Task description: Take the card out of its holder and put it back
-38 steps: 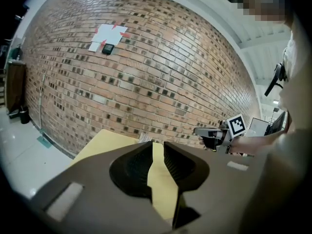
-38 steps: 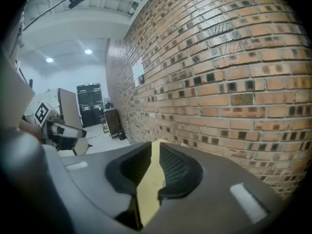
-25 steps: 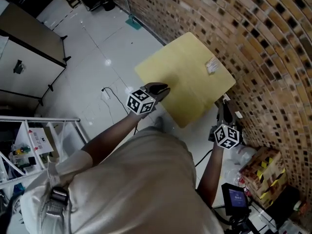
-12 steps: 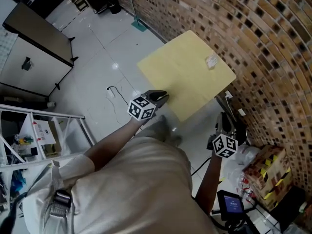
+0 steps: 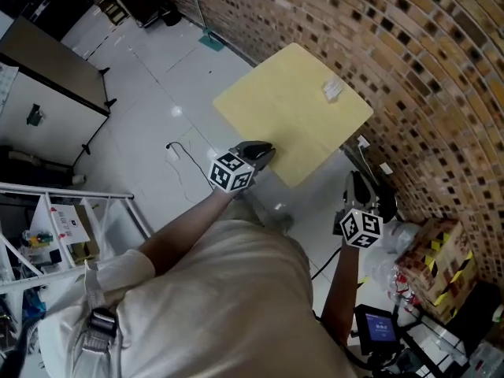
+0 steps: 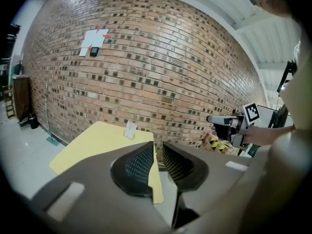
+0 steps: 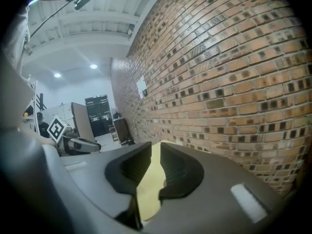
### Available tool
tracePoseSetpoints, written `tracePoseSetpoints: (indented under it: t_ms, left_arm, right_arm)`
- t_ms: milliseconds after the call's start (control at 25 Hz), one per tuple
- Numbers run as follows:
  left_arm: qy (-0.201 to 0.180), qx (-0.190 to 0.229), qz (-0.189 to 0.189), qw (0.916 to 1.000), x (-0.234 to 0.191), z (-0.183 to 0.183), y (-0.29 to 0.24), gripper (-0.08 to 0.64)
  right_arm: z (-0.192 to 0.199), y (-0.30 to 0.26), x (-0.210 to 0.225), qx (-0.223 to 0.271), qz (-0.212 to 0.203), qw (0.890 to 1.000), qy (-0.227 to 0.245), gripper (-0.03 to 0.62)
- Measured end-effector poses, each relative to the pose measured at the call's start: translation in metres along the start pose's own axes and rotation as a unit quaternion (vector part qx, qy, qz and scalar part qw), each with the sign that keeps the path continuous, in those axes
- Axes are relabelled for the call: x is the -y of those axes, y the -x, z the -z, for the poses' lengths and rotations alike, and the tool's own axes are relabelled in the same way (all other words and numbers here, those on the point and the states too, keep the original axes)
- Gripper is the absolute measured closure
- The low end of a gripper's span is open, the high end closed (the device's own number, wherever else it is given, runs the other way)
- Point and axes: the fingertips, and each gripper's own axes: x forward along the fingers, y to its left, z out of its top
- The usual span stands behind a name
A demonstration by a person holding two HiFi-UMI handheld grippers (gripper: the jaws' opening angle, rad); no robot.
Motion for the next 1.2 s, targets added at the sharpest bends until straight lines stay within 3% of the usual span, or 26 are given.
tracePoseSetpoints:
  t_ms: [160,400,560,760,1040,1200]
  left_arm:
    - [0.002,0.011,0.041,0.9991,0.011,-0.009,-0.006,0.482]
    - [-0.027,0.016,0.09,0.9954,-0.002,-0.03,0.008,0.482]
    - [-0.038,0.028,0.109,0.9929,-0.024,-0.048,0.027,0.482]
    - [-0.047,0.031,0.124,0.9907,-0.061,-0.057,0.044,0.482]
    - [-0.05,0.027,0.148,0.9874,-0.101,-0.054,0.062,0.483]
    - [-0.057,0.023,0.16,0.9851,-0.119,-0.051,0.065,0.483]
  right_arm:
    - [-0.006,0.003,-0.01,0.01,0.015,1.0,0.0,0.533]
    - [-0.018,-0.01,-0.043,0.04,0.035,0.998,-0.028,0.532]
    - [-0.027,-0.022,-0.071,0.056,0.044,0.997,-0.037,0.531]
    - [-0.025,-0.04,-0.105,0.045,0.052,0.997,-0.04,0.462]
    - [-0.014,-0.048,-0.144,0.042,0.091,0.994,-0.045,0.46]
    - [-0.005,-0.061,-0.162,0.028,0.11,0.993,-0.019,0.46]
